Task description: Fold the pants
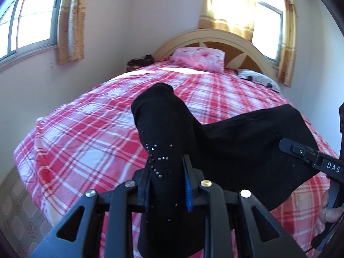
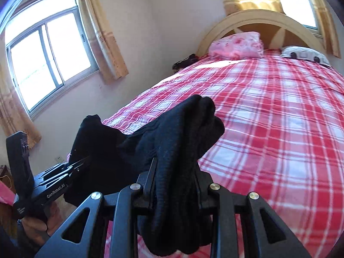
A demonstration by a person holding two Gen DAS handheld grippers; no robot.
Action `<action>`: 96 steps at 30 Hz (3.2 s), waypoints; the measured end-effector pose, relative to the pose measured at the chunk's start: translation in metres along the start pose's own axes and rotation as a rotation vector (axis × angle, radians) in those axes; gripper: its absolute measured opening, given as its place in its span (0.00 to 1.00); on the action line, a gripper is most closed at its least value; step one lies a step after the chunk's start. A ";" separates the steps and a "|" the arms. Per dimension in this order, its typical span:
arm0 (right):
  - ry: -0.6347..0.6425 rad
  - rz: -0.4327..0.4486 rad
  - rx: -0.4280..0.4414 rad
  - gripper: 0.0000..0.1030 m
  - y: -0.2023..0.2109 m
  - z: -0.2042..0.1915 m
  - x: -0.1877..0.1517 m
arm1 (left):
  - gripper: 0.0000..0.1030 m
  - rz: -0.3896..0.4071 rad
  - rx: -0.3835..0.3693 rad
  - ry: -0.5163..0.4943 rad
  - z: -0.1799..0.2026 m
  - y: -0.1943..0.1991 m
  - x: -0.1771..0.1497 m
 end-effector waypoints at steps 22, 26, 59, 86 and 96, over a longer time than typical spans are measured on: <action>0.005 0.015 -0.120 0.28 0.057 0.036 -0.005 | 0.24 -0.074 -0.199 -0.070 0.094 0.004 -0.019; -0.061 0.030 -0.210 0.28 0.110 0.074 -0.016 | 0.24 -0.117 -0.290 -0.095 0.139 0.007 -0.036; -0.060 -0.105 -0.484 0.26 0.099 0.200 -0.061 | 0.67 -0.245 -0.160 -0.193 0.159 -0.053 -0.082; -0.278 0.229 -0.295 0.74 0.242 0.144 -0.060 | 0.71 -0.180 -0.170 -0.137 0.076 0.006 -0.065; -0.466 0.124 -0.309 0.74 0.197 0.196 -0.088 | 0.79 -0.265 -0.249 -0.177 0.147 -0.034 -0.094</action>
Point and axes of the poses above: each gripper's, at about its wrist camera, not at the fingertips, and y roughly against the way its jaws point, z to its right, x to its top, the point moved 9 cm from there along -y, roughly the way its jaws point, and after that the axes turned 15 degrees about z, right-handed, at the moved point
